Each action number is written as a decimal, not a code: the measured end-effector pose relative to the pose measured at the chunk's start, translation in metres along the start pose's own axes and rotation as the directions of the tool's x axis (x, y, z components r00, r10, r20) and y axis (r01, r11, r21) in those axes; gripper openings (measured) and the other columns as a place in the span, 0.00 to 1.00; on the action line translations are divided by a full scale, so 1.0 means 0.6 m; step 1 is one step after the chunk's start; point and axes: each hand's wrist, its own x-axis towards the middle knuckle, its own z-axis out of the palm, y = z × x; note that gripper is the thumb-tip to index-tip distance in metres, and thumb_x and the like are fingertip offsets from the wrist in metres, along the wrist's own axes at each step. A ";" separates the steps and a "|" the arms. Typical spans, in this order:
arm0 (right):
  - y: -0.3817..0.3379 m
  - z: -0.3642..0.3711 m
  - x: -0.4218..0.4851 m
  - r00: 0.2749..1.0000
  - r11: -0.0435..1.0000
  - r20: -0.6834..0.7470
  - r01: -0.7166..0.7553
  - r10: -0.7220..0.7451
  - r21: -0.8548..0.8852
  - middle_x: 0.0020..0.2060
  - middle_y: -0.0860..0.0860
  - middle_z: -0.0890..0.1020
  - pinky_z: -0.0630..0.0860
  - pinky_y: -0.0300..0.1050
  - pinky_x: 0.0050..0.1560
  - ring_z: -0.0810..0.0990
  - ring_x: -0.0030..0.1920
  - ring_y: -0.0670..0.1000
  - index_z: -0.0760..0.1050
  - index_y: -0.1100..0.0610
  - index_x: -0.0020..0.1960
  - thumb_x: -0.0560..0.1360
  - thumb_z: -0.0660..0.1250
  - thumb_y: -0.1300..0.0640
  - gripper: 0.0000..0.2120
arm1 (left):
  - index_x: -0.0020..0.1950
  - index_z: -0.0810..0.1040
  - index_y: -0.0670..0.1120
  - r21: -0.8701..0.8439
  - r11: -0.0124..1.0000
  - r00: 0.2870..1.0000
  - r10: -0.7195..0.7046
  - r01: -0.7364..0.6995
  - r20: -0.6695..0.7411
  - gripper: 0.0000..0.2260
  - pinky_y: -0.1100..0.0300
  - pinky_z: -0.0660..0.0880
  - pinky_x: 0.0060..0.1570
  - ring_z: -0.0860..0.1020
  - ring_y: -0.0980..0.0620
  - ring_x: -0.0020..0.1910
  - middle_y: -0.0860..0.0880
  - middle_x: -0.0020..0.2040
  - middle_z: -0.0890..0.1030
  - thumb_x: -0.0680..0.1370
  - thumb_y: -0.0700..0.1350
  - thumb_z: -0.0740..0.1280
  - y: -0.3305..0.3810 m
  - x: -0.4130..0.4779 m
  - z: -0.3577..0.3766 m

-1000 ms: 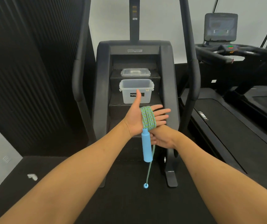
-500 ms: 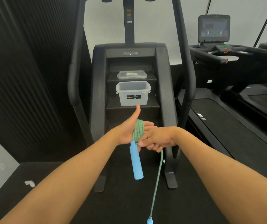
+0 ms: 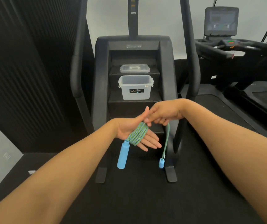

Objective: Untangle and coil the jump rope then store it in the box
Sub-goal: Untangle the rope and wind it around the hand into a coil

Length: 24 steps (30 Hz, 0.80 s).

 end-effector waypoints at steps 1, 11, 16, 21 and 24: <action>0.004 -0.003 -0.001 0.999 1.000 -0.028 0.025 -0.025 0.011 0.28 0.47 0.62 0.59 0.38 0.31 0.58 0.30 0.46 0.79 0.61 0.51 0.81 0.67 0.52 0.12 | 0.80 0.61 0.32 -0.020 1.000 0.999 0.012 -0.011 0.043 0.58 0.39 0.56 0.80 0.66 0.39 0.79 0.33 0.78 0.67 0.69 0.81 0.49 0.002 -0.002 0.007; 0.094 0.040 0.035 0.956 0.770 -0.284 0.235 -0.073 0.593 0.34 0.54 0.74 0.67 0.41 0.36 0.71 0.33 0.48 0.76 0.59 0.48 0.85 0.55 0.61 0.13 | 0.81 0.59 0.34 -0.527 0.704 0.814 0.580 -0.476 0.038 0.51 0.40 0.55 0.80 0.61 0.35 0.80 0.31 0.79 0.64 0.76 0.74 0.60 0.057 0.010 0.039; 0.083 0.074 0.056 0.968 0.805 -0.243 0.191 -0.060 0.562 0.30 0.49 0.65 0.56 0.39 0.32 0.59 0.28 0.44 0.73 0.56 0.44 0.84 0.60 0.59 0.10 | 0.80 0.62 0.36 -0.437 0.621 0.759 0.542 -0.651 -0.360 0.49 0.41 0.60 0.79 0.68 0.36 0.77 0.32 0.75 0.71 0.76 0.75 0.60 0.066 0.027 0.014; 0.068 0.074 0.059 0.990 0.879 -0.131 0.021 0.048 0.476 0.30 0.48 0.68 0.59 0.38 0.32 0.60 0.29 0.45 0.77 0.57 0.51 0.83 0.61 0.59 0.07 | 0.79 0.65 0.38 -0.356 0.640 0.701 0.430 -0.681 -0.569 0.46 0.43 0.65 0.76 0.71 0.38 0.76 0.36 0.73 0.75 0.77 0.74 0.57 0.047 0.035 -0.009; 0.067 0.070 0.056 0.995 0.903 -0.055 -0.051 0.082 0.426 0.31 0.48 0.68 0.60 0.38 0.31 0.60 0.30 0.45 0.79 0.56 0.57 0.83 0.63 0.55 0.08 | 0.78 0.67 0.39 -0.253 0.767 0.701 0.329 -0.589 -0.633 0.45 0.42 0.61 0.78 0.69 0.41 0.77 0.38 0.73 0.75 0.77 0.74 0.56 0.038 0.038 -0.024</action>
